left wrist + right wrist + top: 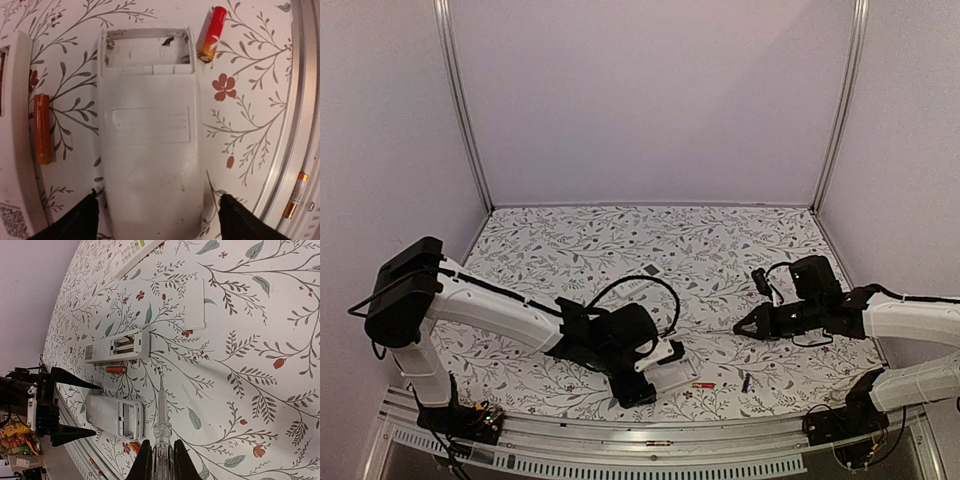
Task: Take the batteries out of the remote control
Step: Pick up the remote control from the center of the board.
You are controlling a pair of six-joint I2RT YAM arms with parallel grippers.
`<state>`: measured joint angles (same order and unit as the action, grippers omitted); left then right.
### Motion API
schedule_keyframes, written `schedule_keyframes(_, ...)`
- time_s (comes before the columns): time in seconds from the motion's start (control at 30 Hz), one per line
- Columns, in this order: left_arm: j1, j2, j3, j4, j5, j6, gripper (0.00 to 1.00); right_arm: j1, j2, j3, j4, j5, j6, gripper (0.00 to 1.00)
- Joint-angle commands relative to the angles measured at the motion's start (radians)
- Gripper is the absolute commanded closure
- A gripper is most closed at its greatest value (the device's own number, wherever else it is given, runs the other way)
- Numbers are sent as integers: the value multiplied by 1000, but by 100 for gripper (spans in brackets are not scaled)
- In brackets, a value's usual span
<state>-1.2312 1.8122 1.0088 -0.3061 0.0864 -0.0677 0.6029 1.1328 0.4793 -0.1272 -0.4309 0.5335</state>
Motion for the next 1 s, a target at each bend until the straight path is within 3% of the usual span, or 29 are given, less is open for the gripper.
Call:
schedule_keyframes(0.0, 34, -69, 36, -61, -32, -60, 16, 16, 9, -22, 18, 32, -8, 94)
schedule_keyframes(0.4, 266, -202, 156, -82, -56, -214, 13, 77, 123, -13, 59, 102, -21, 84)
schedule_keyframes(0.67, 414, -134, 201, -98, -84, -194, 12, 86, 125, -13, 61, 143, -30, 46)
schedule_keyframes(0.73, 423, -78, 243, -110, -150, -160, 12, 87, 117, -12, 58, 149, -31, 37)
schedule_keyframes(0.97, 438, 167, 436, -169, -317, -36, 11, 87, 54, -15, 36, 188, -39, 22)
